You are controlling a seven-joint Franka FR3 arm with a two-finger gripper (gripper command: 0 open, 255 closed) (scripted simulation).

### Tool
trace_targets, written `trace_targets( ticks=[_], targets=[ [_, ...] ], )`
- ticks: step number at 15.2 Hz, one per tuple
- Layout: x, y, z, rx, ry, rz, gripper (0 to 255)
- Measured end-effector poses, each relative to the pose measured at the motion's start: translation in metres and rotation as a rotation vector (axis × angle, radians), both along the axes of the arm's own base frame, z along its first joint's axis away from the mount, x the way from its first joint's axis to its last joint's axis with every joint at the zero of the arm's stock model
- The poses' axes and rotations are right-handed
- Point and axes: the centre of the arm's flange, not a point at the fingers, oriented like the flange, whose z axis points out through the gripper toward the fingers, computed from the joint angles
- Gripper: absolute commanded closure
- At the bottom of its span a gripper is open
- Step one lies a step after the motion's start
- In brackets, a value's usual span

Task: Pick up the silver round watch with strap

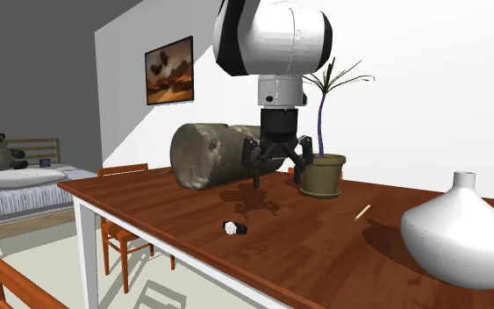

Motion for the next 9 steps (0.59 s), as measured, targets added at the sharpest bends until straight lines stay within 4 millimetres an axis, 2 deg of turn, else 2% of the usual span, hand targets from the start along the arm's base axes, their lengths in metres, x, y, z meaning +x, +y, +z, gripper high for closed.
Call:
trace_targets(
  ticks=[9],
  targets=[
    [0.055,0.093,-0.051,-0.046,-0.021,0.266,0]
  ],
)
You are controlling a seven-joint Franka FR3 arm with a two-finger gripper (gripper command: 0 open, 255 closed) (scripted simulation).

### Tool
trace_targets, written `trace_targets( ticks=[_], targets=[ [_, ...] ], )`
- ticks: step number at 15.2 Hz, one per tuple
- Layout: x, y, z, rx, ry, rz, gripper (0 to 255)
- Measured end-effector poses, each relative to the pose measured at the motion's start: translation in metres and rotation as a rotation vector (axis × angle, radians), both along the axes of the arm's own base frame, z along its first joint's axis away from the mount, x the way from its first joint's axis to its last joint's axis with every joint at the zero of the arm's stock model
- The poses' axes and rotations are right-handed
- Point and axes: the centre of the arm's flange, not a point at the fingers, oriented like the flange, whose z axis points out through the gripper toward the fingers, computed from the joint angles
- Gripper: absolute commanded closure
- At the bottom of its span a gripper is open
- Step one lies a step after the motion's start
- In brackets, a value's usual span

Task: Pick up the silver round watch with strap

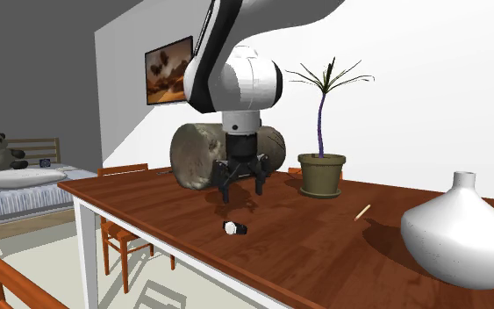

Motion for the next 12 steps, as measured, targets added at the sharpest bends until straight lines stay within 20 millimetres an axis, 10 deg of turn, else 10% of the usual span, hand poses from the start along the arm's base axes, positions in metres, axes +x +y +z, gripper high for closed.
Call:
trace_targets(
  ticks=[5,12],
  targets=[
    [0.014,0.052,-0.029,-0.023,-0.009,0.132,0],
    [0.017,0.058,-0.064,-0.026,-0.011,0.147,0]
  ],
)
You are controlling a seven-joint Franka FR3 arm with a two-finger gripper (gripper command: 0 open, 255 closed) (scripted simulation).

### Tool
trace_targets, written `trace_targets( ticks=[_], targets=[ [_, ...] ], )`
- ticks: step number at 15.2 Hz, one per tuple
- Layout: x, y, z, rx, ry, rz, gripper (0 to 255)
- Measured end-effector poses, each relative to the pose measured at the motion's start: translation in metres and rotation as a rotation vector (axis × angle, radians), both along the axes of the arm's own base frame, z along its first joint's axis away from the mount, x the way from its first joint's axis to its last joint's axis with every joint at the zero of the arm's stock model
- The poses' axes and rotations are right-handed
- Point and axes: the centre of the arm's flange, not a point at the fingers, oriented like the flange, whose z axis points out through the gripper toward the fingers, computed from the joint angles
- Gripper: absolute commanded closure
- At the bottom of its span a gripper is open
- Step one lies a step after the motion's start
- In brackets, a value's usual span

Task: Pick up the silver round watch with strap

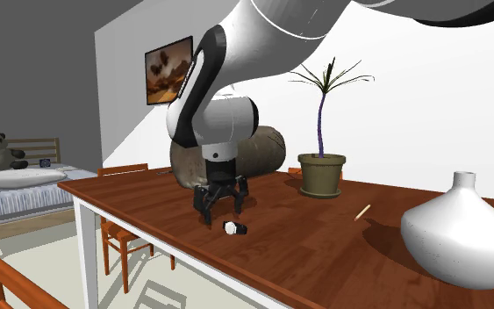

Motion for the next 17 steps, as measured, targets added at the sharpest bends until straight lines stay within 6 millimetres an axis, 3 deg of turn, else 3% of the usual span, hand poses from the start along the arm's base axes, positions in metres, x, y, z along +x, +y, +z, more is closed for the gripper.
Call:
trace_targets(
  ticks=[1,2,12,17],
  targets=[
    [0.000,0.000,-0.003,0.000,0.000,0.000,0],
    [-0.001,0.000,-0.004,0.000,0.000,0.000,255],
    [0.000,0.000,-0.005,0.000,-0.001,0.000,255],
    [0.000,0.001,0.016,0.001,-0.001,0.000,255]
  ],
)
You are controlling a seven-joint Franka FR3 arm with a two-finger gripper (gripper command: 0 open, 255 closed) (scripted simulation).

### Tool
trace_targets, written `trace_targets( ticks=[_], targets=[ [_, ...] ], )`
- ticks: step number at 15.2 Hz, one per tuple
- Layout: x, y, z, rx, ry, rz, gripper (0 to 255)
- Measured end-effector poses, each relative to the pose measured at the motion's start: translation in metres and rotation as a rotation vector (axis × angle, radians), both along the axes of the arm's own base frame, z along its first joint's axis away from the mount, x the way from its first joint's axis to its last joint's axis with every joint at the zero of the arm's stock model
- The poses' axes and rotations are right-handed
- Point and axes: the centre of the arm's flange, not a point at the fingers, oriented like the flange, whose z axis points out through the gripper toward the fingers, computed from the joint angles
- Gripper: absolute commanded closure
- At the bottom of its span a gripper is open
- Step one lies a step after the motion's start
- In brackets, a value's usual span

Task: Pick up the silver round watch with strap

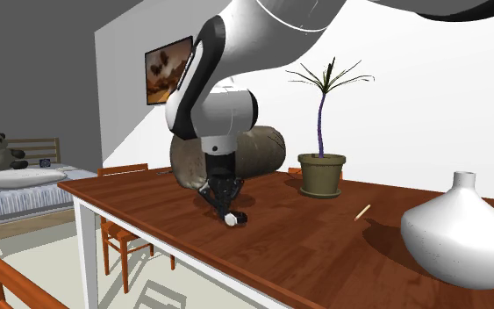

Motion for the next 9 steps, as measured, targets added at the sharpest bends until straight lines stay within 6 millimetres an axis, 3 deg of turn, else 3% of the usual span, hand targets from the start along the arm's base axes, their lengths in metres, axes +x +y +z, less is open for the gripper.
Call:
trace_targets(
  ticks=[9],
  targets=[
    [0.001,0.001,0.046,0.000,0.000,0.000,255]
  ],
)
